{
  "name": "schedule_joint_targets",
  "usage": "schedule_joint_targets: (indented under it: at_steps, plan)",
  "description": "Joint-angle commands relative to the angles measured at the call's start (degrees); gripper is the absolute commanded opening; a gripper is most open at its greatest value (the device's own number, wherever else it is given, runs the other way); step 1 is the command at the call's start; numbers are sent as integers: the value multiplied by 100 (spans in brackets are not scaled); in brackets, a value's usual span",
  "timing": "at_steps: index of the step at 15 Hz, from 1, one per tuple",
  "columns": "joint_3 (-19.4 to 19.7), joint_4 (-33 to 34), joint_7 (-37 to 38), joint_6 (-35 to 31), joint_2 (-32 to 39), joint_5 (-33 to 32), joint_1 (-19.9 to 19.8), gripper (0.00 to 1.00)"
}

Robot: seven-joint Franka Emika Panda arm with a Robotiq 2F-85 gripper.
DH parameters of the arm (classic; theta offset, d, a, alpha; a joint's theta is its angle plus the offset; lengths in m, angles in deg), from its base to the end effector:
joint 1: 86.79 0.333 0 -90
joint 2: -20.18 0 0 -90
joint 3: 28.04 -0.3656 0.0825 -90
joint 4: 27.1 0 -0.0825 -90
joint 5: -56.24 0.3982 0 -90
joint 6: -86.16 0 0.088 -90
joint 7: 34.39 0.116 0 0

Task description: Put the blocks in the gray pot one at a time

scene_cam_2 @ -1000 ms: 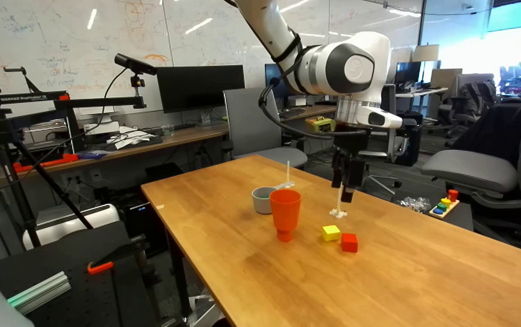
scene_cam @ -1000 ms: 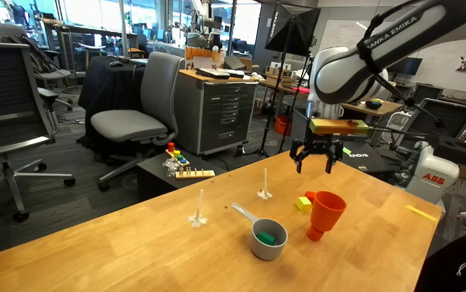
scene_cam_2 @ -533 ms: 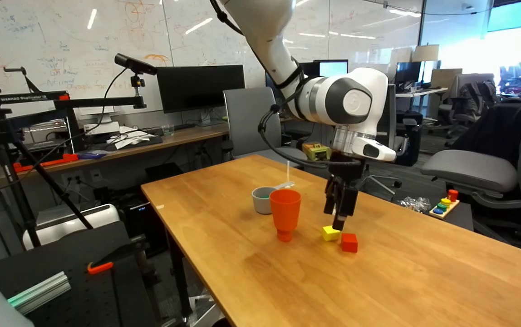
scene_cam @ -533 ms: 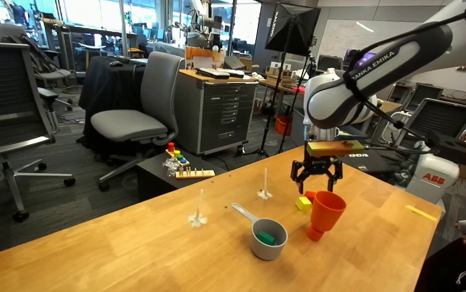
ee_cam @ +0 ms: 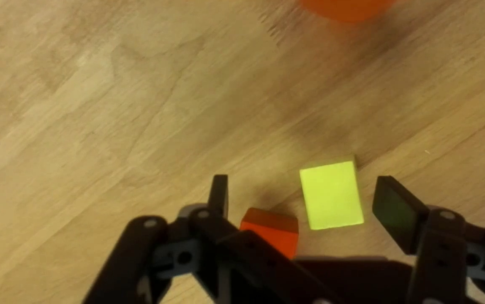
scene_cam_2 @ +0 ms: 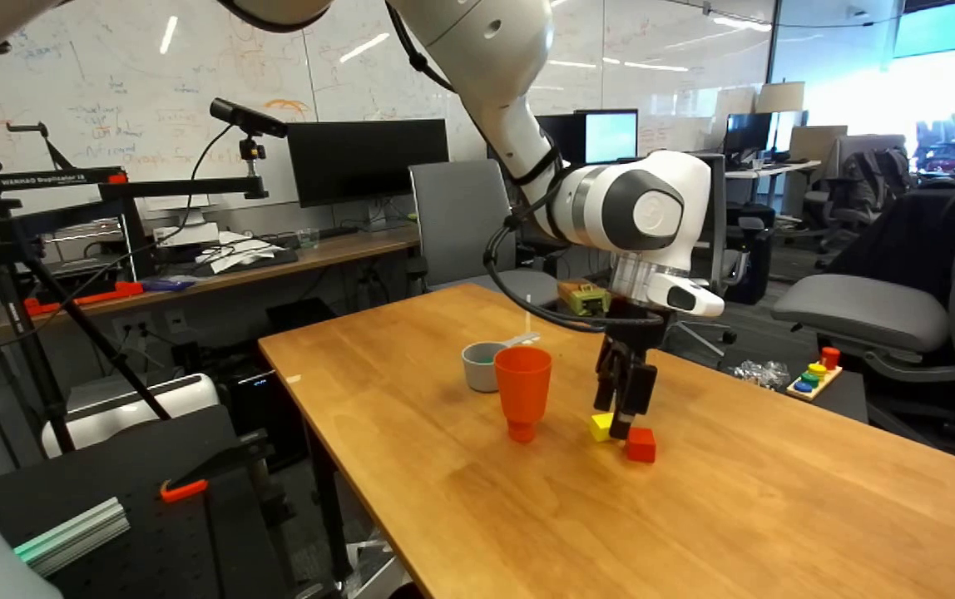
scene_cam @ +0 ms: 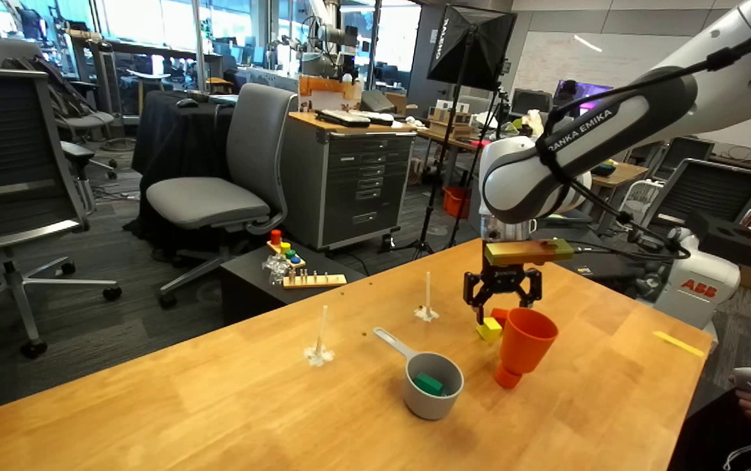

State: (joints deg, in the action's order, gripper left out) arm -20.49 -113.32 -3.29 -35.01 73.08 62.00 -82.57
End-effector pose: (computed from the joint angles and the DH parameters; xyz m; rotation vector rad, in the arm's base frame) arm 0.7134 -0.0228 0.1070 2.8560 -0.9315 -0.4342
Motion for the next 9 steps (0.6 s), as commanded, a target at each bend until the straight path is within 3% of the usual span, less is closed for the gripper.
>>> schedule_joint_targets:
  at_steps: [1,7,8,9]
  plan:
    - [-95,525,-108,160,350,33,-79,58]
    - [-145,739,-171,110,523,154,-153,13]
    - [-173,659,-211,130,378,205,-197,8]
    - [-202,600,-240,105,267,267,-235,11]
